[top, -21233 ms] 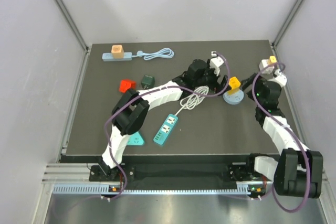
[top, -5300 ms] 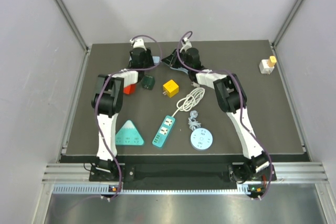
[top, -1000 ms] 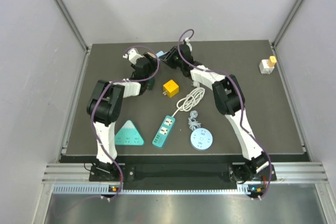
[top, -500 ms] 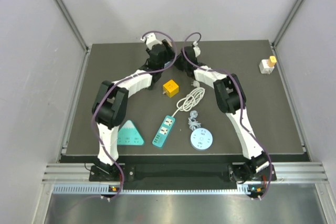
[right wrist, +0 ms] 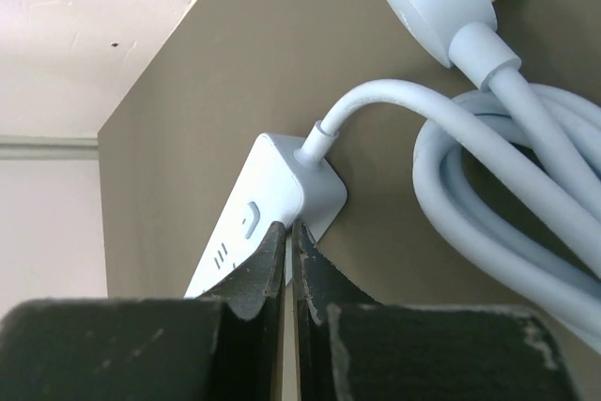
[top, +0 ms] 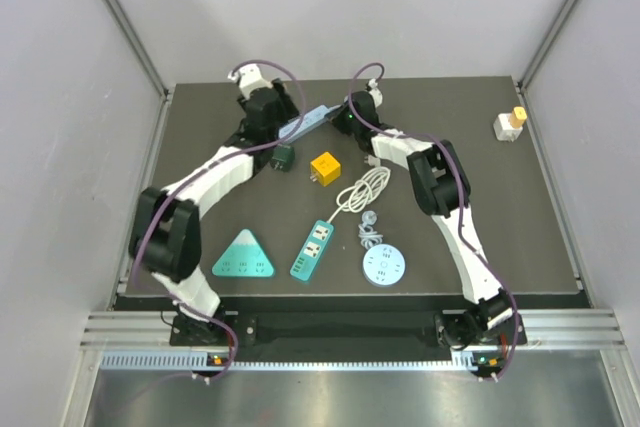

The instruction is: Pull the plug off the socket

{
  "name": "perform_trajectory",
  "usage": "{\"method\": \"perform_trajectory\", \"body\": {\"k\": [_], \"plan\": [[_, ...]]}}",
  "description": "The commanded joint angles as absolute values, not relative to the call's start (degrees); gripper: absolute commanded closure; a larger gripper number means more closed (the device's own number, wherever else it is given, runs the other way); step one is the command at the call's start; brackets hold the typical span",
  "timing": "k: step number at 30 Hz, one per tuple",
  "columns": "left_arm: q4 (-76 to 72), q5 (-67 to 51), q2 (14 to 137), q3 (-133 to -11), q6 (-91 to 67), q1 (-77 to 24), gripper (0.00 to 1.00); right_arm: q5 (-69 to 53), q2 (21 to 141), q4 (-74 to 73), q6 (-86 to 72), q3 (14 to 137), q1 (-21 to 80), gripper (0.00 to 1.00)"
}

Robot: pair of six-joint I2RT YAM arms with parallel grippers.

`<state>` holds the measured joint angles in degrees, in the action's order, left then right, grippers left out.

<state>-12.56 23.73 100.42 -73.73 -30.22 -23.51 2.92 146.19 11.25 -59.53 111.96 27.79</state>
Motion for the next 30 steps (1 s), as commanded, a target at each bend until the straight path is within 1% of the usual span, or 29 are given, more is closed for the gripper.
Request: {"method": "perform_trajectory", "body": {"k": [1,4,5,7,9,11,13,14,16,17,18,20,24,27,28,30], "plan": [[-8.72,28.54,89.31,-69.45,-28.83,-21.36,1.00,0.97,147.22,10.45,-55.72,109.60,27.25,1.00],[-0.29,33.20,83.77,-66.01,-27.69,-20.04,1.00,-2.19,147.57,13.43,-55.46,108.99,26.81,1.00],[5.83,34.09,82.80,-65.48,-27.60,-18.56,1.00,-3.15,147.83,13.62,-55.55,109.07,26.81,1.00],[11.49,34.63,80.86,-65.57,-28.21,-16.45,1.00,-3.95,148.09,14.15,-55.63,109.07,26.37,1.00],[18.94,31.48,80.77,-66.79,-27.78,-12.50,1.00,-4.74,148.27,14.68,-55.72,108.99,26.28,1.00],[23.27,27.10,81.65,-67.85,-27.86,-7.77,1.00,-5.18,148.27,15.20,-55.46,108.81,26.28,1.00],[28.11,25.23,83.84,-69.60,-28.91,-4.50,1.00,-5.54,148.45,15.47,-55.28,109.07,26.19,1.00],[29.17,22.35,84.46,-70.13,-29.35,-1.35,1.00,-5.97,148.80,15.56,-55.37,109.33,26.10,1.00],[29.97,18.04,85.69,-70.49,-30.49,1.82,1.00,-6.24,149.06,15.64,-55.81,109.60,26.02,1.00],[30.32,13.93,85.95,-70.49,-31.28,4.28,1.00,-6.68,149.15,15.82,-55.98,109.51,26.10,1.00],[30.06,13.19,86.48,-70.23,-32.33,5.00,1.00,-6.85,149.15,16.69,-56.16,108.99,25.93,1.00],[29.45,13.01,86.92,-70.05,-33.04,5.97,1.00,-7.38,149.15,17.14,-56.25,108.72,25.75,1.00],[25.76,9.06,88.50,-66.90,-36.73,6.86,1.00,-8.78,149.15,17.40,-54.67,109.77,25.49,1.00],[23.65,7.39,90.52,-65.05,-38.58,6.94,0.96,-10.46,149.41,16.35,-51.16,112.23,25.31,1.00],[23.38,6.25,91.22,-64.78,-39.28,6.94,0.93,-10.55,149.15,15.91,-49.93,112.76,25.14,1.00],[23.29,5.45,93.41,-64.86,-39.72,6.86,0.91,-9.50,147.75,14.68,-48.87,111.72,24.96,1.00]]}}
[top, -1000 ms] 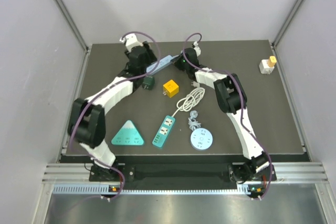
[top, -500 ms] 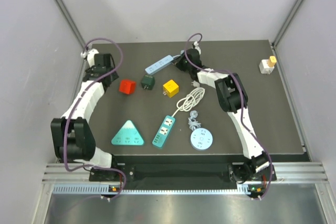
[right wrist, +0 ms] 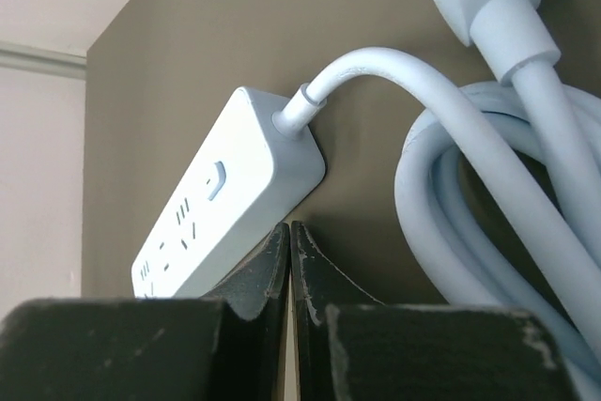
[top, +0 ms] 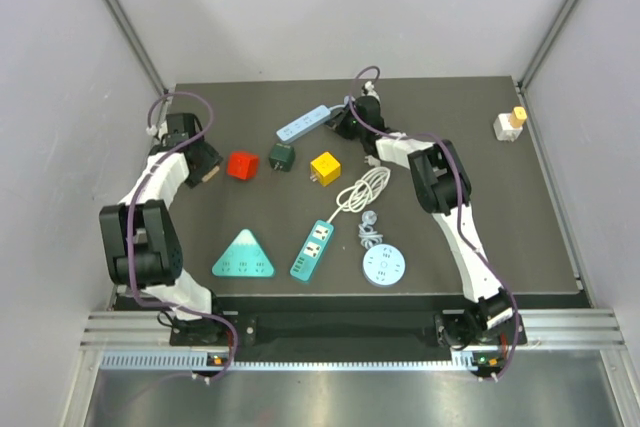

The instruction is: Pull the plug off the socket

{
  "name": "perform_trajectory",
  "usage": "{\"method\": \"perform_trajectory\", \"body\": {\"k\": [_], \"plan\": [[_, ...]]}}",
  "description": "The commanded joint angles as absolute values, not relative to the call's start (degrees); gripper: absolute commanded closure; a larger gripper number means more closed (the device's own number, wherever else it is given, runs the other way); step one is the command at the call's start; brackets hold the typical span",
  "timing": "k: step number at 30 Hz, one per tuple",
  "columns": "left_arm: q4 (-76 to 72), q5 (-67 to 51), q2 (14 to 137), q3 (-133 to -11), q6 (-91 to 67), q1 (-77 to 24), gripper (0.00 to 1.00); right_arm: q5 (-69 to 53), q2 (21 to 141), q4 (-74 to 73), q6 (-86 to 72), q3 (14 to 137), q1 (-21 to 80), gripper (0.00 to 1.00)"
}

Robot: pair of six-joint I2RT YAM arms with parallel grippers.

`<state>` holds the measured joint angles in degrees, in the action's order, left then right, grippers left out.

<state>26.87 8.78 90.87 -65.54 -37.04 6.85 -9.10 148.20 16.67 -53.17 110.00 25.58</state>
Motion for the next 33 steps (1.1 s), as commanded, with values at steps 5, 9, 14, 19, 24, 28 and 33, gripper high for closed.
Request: {"method": "perform_trajectory", "body": {"k": [5,9,14,19,24,28,33], "plan": [[21.01,4.05,95.89,-63.64,-40.34,6.86,0.79,-4.76,143.63,10.55,-44.57,109.69,24.17,1.00],[18.02,3.69,95.80,-60.74,-41.22,6.94,0.72,-2.64,141.07,10.28,-41.32,107.05,23.64,1.00],[16.26,3.34,95.63,-59.15,-41.40,6.94,0.58,-2.29,140.98,7.30,-39.11,107.84,21.89,1.00],[15.56,3.95,95.01,-58.89,-41.40,7.03,0.36,-2.90,140.19,6.59,-37.80,106.88,19.69,1.00],[16.00,5.97,93.34,-59.15,-41.22,7.03,0.12,-9.12,138.96,6.33,-31.05,108.10,18.90,0.95],[16.08,7.82,91.67,-58.71,-41.13,7.03,0.07,-21.68,137.20,9.31,-27.87,109.15,18.63,0.85],[16.08,9.40,89.30,-58.01,-40.78,7.12,0.03,-39.72,135.44,4.76,-22.70,115.73,18.98,0.69]]}}
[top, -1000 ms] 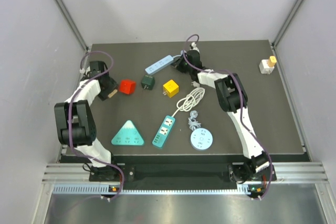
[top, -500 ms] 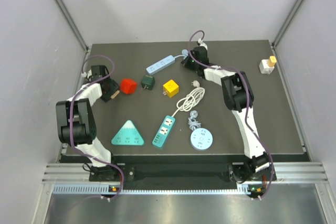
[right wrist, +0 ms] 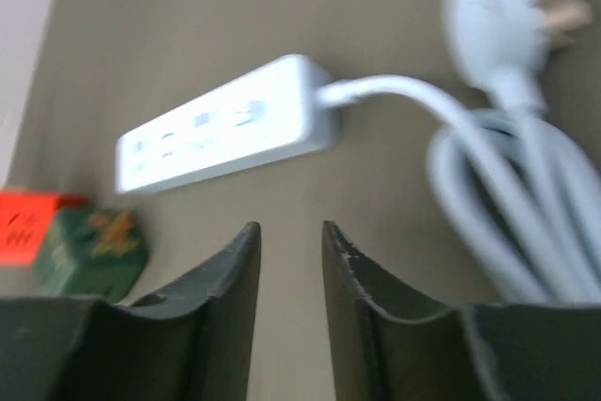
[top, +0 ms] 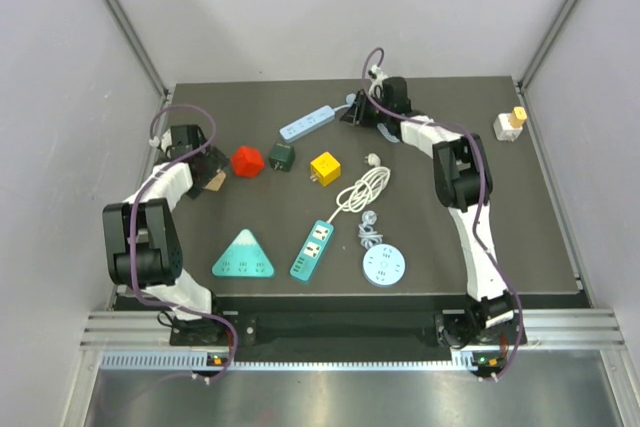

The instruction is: Pull the plug off the socket

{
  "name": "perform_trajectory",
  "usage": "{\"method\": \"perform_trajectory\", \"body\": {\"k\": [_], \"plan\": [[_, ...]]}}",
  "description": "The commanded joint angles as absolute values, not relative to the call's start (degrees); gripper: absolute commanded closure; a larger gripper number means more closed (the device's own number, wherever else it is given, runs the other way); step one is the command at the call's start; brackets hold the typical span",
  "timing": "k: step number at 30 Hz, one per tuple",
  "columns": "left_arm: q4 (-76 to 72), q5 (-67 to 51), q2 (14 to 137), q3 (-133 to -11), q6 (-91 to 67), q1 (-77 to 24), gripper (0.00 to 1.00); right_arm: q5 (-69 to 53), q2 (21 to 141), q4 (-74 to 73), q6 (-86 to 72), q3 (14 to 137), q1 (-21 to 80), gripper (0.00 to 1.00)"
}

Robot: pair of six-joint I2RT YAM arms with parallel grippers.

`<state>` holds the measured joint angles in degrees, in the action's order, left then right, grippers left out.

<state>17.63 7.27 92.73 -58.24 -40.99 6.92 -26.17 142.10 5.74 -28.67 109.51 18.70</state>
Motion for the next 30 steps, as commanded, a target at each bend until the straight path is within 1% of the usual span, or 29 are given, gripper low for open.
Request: {"method": "perform_trajectory", "body": {"k": [1,2,3,6,10,12,14,15,16,20,22,25,27,28,29,30], "plan": [[16.26,9.58,88.95,-58.01,-40.78,7.03,0.03,-39.99,135.00,1.27,-21.11,116.19,19.07,0.66],[16.17,9.67,88.16,-57.83,-40.78,6.94,0.03,-37.99,133.69,0.19,-19.27,116.19,18.99,0.63],[16.00,9.84,87.72,-57.75,-40.87,7.03,0.01,-36.23,132.99,-2.17,-14.90,115.84,18.90,0.56],[15.56,9.41,86.22,-57.57,-41.13,7.03,0.01,-26.92,131.92,-7.72,-7.86,116.19,18.81,0.44],[15.82,8.18,84.91,-58.09,-41.40,7.03,0.01,-16.64,136.39,-17.83,-1.33,122.07,17.93,0.27],[16.26,7.39,83.68,-58.45,-41.31,6.94,0.01,-14.86,137.46,-19.50,-0.44,124.10,17.14,0.22],[16.70,6.77,82.27,-58.45,-41.31,7.03,0.01,-13.89,138.69,-19.60,-0.44,124.80,16.53,0.19],[16.61,6.33,81.74,-58.36,-41.31,7.03,0.01,-13.71,139.13,-19.60,-0.44,125.07,16.26,0.12],[16.70,5.02,81.13,-58.10,-41.40,6.94,0.01,-13.45,140.00,-19.60,-0.44,125.33,16.17,0.10],[16.35,2.20,77.61,-57.04,-41.83,6.86,0.01,-13.36,143.69,-21.71,-0.44,129.98,15.73,0.09],[15.91,1.24,75.77,-56.08,-41.92,6.85,0.01,-12.31,145.97,-24.17,-0.44,132.18,15.64,0.11],[15.47,0.44,73.84,-55.55,-41.75,6.86,0.01,-11.87,147.12,-24.43,-0.44,132.10,15.38,0.15],[15.47,0.26,73.13,-55.55,-41.75,6.77,0.01,-12.30,147.74,-25.14,-1.23,132.98,15.29,0.19],[15.47,-0.87,72.69,-55.46,-41.75,6.77,0.01,-12.13,147.83,-25.22,-1.40,132.98,15.29,0.22],[15.47,-1.84,72.51,-55.46,-41.75,6.77,0.01,-11.78,147.92,-25.05,-2.19,132.98,15.21,0.27],[15.47,-2.28,72.34,-55.46,-41.84,6.77,0.01,-11.60,148.27,-25.40,-2.46,133.15,15.21,0.30]]}}
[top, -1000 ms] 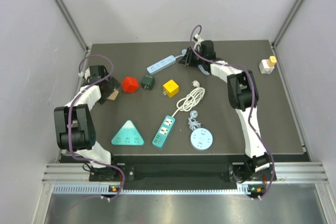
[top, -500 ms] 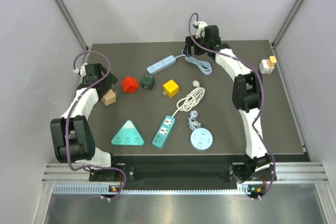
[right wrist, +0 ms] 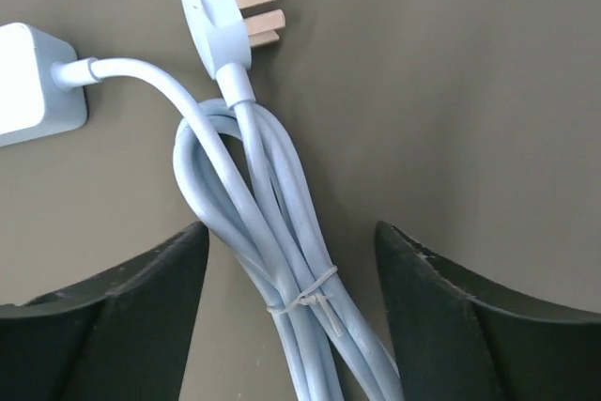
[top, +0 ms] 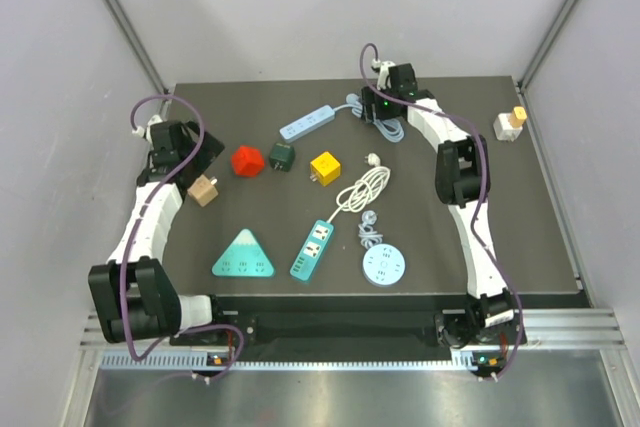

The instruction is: Pull the plug off the socket

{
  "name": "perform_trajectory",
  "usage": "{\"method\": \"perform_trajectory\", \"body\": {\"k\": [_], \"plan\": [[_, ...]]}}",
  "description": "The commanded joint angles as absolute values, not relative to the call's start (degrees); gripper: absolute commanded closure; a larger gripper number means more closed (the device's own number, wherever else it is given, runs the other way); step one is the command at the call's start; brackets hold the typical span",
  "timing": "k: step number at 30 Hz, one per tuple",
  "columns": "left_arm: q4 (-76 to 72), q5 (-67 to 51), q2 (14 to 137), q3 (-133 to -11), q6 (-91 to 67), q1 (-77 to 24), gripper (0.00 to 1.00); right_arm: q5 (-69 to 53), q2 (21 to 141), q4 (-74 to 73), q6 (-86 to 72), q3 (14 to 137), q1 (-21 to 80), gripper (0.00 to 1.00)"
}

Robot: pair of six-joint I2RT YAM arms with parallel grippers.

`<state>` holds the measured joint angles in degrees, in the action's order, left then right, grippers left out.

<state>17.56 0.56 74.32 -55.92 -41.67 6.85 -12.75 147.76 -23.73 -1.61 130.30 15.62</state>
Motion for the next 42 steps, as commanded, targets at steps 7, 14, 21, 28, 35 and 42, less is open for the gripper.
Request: {"method": "perform_trajectory", "body": {"k": [7,14,21,28,35,42], "plan": [[15.38,-3.78,69.88,-55.37,-42.36,6.68,0.01,-3.45,151.08,-30.41,-5.97,137.55,15.20,0.86],[15.20,-7.37,68.03,-54.41,-43.33,6.15,0.02,13.18,138.98,-27.88,-18.53,119.13,12.66,1.00],[16.26,-14.06,64.42,-53.26,-43.59,5.54,0.02,16.08,111.09,-22.85,-22.68,84.11,11.95,1.00],[15.56,-19.24,60.91,-50.98,-45.35,3.17,0.03,19.94,94.32,-27.32,-23.37,60.84,16.33,1.00],[16.08,-21.62,58.45,-50.10,-45.70,0.18,0.04,24.77,76.83,-32.42,-32.24,40.97,26.88,1.00],[16.17,-21.97,58.45,-50.71,-45.53,-2.28,0.04,21.72,69.61,-38.50,-39.73,37.44,35.68,0.62]]}}
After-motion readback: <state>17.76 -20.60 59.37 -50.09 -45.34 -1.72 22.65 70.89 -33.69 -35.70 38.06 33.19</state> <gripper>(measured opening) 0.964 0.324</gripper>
